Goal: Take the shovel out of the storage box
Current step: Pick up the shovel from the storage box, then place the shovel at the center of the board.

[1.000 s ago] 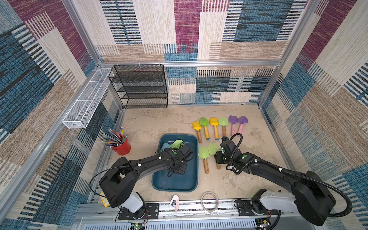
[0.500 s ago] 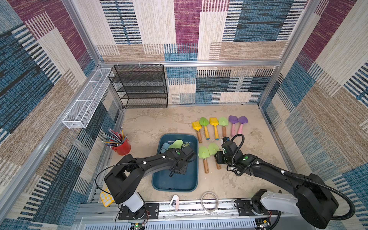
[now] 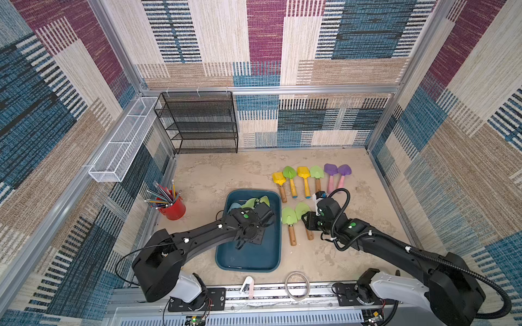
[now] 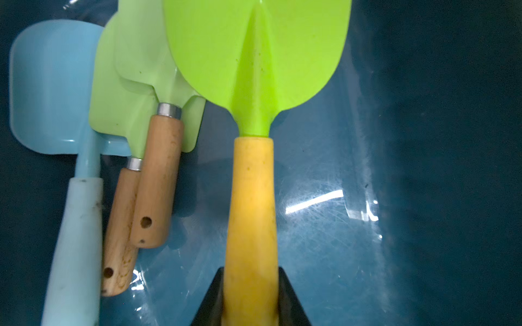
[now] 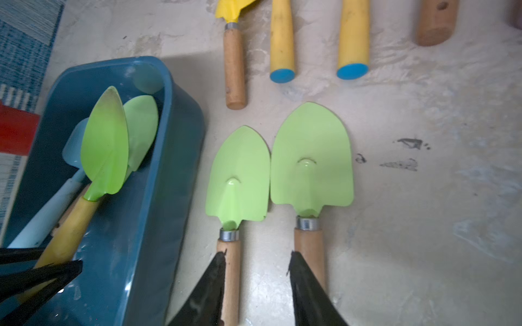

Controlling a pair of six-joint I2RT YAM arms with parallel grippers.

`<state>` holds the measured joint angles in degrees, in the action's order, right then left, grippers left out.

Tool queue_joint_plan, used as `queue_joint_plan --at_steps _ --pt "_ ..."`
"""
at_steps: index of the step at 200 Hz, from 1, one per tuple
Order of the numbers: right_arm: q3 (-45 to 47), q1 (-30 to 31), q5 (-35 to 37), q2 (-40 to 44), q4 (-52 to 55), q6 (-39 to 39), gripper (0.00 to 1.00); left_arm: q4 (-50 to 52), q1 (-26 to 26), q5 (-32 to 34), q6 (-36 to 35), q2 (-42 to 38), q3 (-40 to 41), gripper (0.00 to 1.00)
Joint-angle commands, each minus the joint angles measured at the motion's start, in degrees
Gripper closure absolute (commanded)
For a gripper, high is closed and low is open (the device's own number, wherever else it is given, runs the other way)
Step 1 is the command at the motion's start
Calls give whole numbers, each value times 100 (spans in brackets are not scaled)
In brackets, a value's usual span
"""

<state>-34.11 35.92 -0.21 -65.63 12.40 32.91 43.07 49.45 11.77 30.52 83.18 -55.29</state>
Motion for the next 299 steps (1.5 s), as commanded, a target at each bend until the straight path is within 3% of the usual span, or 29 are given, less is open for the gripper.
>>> queue_joint_plan --at_steps 1,37,100,172,257,299 --pt "-9 3 -696 50 -700 102 56 66 -111 -92 148 -246 9 100" --pt "8 24 -1586 -6 -1669 418 52 -312 -534 -808 206 -823 289 100" --pt "49 101 -2966 -679 -3520 1132 50 -1416 -1555 -2745 551 -1802 1019 100" --pt "-135 222 -4249 -1861 -5089 1890 47 -3793 -2323 -4854 1839 -2292 2101 100" --pt "-585 221 -4816 -2937 -6259 2637 46 -6710 -2423 -5858 3420 -2145 2987 100" --pt "-573 222 -4918 -3219 -7054 3116 49 -7080 -2425 -5991 3588 -2086 3092 100"
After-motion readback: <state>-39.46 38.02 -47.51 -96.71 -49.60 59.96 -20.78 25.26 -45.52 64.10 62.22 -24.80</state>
